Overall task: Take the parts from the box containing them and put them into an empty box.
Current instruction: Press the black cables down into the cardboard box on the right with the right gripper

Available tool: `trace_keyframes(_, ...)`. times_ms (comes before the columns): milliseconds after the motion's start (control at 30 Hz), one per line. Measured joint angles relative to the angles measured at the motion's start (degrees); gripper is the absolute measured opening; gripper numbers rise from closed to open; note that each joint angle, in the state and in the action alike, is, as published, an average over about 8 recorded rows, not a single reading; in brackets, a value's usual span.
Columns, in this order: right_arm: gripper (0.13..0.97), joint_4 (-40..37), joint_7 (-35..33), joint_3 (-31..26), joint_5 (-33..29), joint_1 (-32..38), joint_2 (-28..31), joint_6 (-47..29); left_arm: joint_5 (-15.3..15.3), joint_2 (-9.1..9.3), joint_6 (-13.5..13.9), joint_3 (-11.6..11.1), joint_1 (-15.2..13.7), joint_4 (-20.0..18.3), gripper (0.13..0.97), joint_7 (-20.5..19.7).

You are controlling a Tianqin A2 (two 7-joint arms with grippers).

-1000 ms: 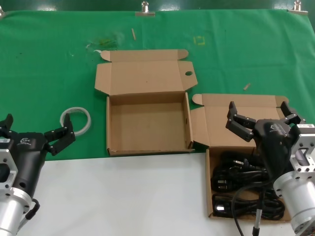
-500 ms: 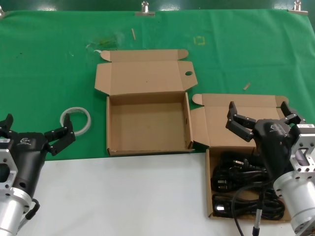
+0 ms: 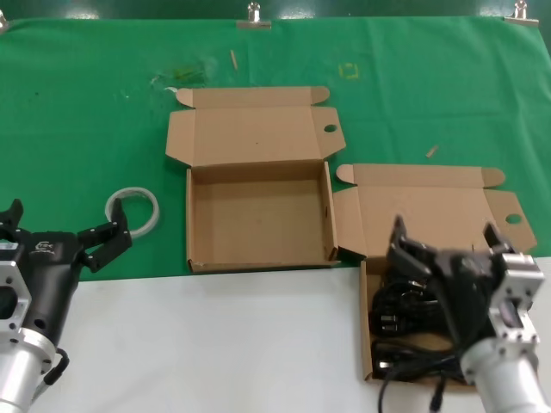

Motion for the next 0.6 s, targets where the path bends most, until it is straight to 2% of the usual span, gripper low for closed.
trace_keyframes(333,0.966,7.4,-8.7,-0.3,8.2,-8.3,0.0,8.0,0.0,0.00,0.0,0.0,0.0,0.0,0.965,0.0)
trace_keyframes(600,0.966,13.1,-25.2,-1.5,19.1,-11.2,0.0,16.5,0.0,0.00,0.0,0.0,0.0,0.0,0.965,0.0)
